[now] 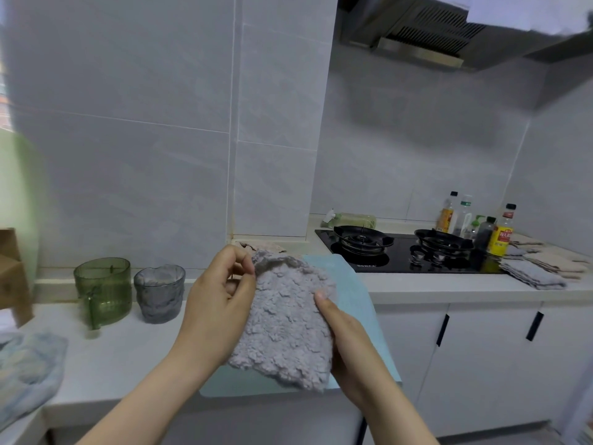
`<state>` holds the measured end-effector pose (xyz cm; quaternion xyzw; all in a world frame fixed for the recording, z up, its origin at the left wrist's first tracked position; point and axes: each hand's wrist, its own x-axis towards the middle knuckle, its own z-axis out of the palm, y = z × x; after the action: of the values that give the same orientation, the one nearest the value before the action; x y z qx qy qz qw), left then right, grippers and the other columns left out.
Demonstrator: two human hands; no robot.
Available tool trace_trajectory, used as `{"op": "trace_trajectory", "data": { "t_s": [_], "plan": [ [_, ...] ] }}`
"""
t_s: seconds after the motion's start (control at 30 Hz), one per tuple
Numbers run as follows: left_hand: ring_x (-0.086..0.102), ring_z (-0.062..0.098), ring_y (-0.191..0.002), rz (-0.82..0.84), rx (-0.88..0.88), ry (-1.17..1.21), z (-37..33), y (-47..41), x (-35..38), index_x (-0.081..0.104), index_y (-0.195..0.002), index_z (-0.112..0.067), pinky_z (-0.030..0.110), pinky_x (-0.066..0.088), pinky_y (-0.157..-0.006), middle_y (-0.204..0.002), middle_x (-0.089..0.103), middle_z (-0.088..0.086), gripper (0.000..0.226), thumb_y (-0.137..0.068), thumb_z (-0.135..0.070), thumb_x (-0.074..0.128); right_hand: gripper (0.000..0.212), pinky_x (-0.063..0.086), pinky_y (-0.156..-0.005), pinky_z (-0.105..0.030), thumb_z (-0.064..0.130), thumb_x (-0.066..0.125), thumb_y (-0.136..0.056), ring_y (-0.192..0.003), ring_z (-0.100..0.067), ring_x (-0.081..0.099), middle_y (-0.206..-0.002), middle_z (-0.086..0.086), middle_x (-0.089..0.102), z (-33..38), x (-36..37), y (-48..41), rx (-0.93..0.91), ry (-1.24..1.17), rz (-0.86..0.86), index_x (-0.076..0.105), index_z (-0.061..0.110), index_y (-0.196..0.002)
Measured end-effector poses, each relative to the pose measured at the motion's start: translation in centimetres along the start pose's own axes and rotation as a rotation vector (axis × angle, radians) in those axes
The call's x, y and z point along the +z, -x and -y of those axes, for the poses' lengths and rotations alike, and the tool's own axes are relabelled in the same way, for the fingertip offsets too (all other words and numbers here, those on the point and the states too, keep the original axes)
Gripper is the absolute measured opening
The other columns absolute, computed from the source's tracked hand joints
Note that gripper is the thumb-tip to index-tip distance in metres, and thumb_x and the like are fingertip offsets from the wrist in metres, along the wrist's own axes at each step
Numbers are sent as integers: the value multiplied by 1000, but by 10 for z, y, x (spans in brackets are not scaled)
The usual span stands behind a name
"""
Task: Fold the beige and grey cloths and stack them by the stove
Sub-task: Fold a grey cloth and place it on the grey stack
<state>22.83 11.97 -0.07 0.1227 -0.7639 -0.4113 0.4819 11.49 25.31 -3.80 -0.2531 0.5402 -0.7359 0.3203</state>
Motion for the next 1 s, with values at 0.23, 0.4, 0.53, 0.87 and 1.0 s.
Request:
{"op": "trace_trajectory", "data": {
  "t_s": [0.23, 0.4, 0.53, 0.87, 1.0],
  "plan": [
    [56, -1, -79, 19, -46, -44, 20, 5, 8, 65, -101, -35, 4, 38, -64, -98, 62, -20, 18, -92, -22, 56, 24, 56, -86, -34, 38, 64, -89, -93, -9, 71, -100, 7, 75, 0, 2, -8, -260, 205, -276, 68, 21, -106],
    [44, -15, -109, 132, 43, -159, 36, -1, 21, 54, -124, -36, -4, 31, -77, -121, 48, -23, 33, -93, -44, 49, 18, 56, -86, -37, 37, 63, -90, -92, -10, 71, -96, 7, 75, -1, -11, -28, -316, 291, -319, 70, 22, -99],
    [39, -19, -113, 142, 16, -152, 58, -19, 40, 51, -128, -36, -4, 32, -80, -124, 45, -26, 37, -91, -44, 49, 21, 54, -73, -28, 39, 62, -89, -86, -8, 70, -91, 7, 75, 0, -27, -59, -329, 380, -328, 70, 21, -94],
    [47, -9, -110, 184, -84, -137, 48, -109, 90, 57, -124, -29, 9, 34, -86, -123, 51, -16, 34, -91, -24, 57, 27, 54, -73, -34, 45, 62, -89, -82, -13, 68, -85, 3, 73, 64, -58, -119, -198, 441, -458, 66, 18, -86],
    [41, -21, -104, 249, -103, -129, 3, -148, 104, 55, -126, -30, 9, 34, -85, -124, 49, -15, 35, -92, -24, 56, 29, 47, -68, -25, 44, 63, -89, -79, -9, 66, -86, 3, 71, 123, -67, -114, -124, 409, -498, 64, 15, -90]
  ]
}}
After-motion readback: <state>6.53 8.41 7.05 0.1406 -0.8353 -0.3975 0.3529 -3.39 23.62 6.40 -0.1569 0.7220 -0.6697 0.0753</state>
